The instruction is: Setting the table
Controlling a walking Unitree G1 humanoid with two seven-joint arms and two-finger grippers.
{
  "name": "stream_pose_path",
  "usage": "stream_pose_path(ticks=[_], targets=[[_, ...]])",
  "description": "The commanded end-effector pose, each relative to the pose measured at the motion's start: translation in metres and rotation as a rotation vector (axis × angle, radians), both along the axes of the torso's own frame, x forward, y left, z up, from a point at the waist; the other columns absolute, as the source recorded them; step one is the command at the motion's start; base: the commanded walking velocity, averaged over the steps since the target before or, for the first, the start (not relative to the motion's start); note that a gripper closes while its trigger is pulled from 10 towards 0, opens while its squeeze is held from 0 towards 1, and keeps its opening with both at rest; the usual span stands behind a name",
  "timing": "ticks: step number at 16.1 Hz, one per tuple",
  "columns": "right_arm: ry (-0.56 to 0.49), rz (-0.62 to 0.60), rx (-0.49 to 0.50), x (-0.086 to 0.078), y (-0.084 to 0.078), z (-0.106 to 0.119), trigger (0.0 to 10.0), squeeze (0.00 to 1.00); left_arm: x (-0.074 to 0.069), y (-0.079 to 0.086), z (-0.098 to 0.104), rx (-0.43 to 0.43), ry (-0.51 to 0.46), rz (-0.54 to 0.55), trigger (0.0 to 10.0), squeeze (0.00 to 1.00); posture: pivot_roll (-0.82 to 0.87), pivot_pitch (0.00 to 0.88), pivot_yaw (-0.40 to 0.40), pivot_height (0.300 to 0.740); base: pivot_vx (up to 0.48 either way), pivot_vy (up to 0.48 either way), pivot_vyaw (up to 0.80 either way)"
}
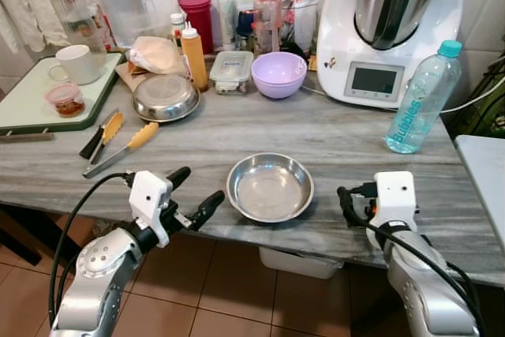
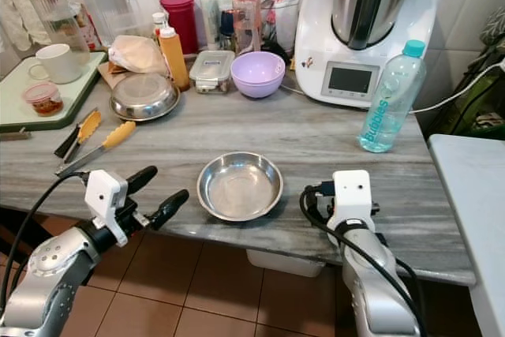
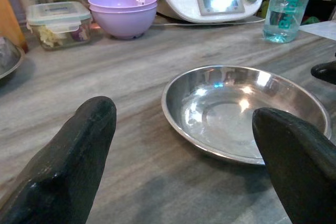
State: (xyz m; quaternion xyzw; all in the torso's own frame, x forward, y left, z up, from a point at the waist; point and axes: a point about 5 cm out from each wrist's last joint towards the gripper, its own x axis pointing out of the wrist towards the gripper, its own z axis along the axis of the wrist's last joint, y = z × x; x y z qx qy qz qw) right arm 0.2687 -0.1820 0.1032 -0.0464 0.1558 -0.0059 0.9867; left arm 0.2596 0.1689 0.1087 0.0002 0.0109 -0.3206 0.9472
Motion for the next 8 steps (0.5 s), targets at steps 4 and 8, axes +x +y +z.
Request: stream_pose_path(ticks=[4,8], targets=[[0.075,0.032,0.022,0.009,0.007,-0.013,10.0,1.00,-0.002,0.005,0.006,0.021,-0.002,0.001,10.0,0.00,-0.05,0.000,0.054,0.740,0.000,0.000,0.00],[0.090,0.137,0.034,0.017,0.028,-0.017,10.0,1.00,-0.006,0.007,0.004,0.044,0.009,-0.014,10.0,0.00,-0.03,0.000,0.050,0.740,0.000,0.000,0.00]])
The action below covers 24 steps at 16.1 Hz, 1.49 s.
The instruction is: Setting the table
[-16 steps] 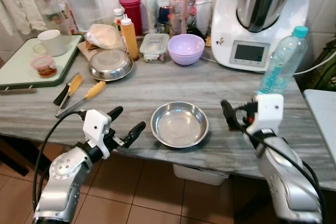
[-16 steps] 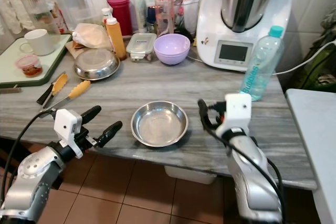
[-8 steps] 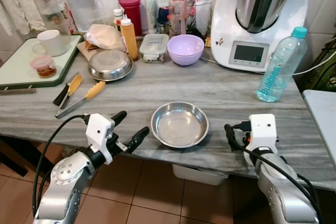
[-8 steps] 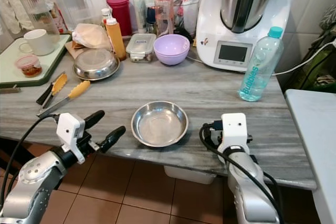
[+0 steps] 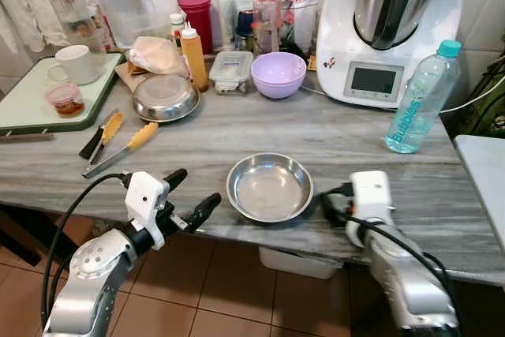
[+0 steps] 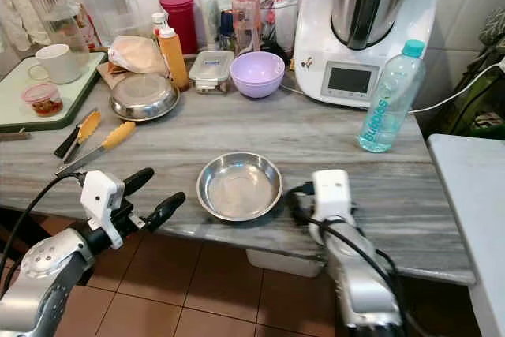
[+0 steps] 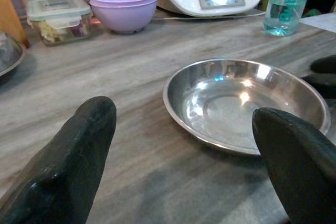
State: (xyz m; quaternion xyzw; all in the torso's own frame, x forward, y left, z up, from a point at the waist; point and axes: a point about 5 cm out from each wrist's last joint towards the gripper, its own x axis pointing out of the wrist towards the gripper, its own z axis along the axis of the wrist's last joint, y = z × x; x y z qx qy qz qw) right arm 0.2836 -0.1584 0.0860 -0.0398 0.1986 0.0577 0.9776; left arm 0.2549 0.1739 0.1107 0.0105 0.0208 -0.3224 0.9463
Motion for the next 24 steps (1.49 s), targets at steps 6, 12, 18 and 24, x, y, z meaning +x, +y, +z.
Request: stream_pose_path(ticks=[6,12,18,24], targets=[[0.000,0.164,0.007,0.015,0.033,-0.003,10.0,1.00,-0.002,-0.002,0.002,0.027,-0.005,-0.021,10.0,0.00,-0.03,0.000,0.052,0.740,0.000,0.000,0.00],[-0.009,0.281,0.034,0.025,0.061,-0.005,10.0,1.00,0.000,-0.004,0.002,0.013,0.005,-0.016,10.0,0.00,-0.04,0.000,0.058,0.740,0.000,0.000,0.00],[-0.108,0.257,0.028,0.016,0.048,0.005,10.0,1.00,-0.002,0.005,-0.001,0.039,0.013,-0.011,10.0,0.00,-0.03,0.000,0.055,0.740,0.000,0.000,0.00],[-0.342,0.101,-0.008,-0.005,0.001,0.044,10.0,1.00,0.015,0.005,0.001,-0.030,-0.006,0.181,10.0,0.00,-0.06,0.000,0.060,0.740,0.000,0.000,0.00]])
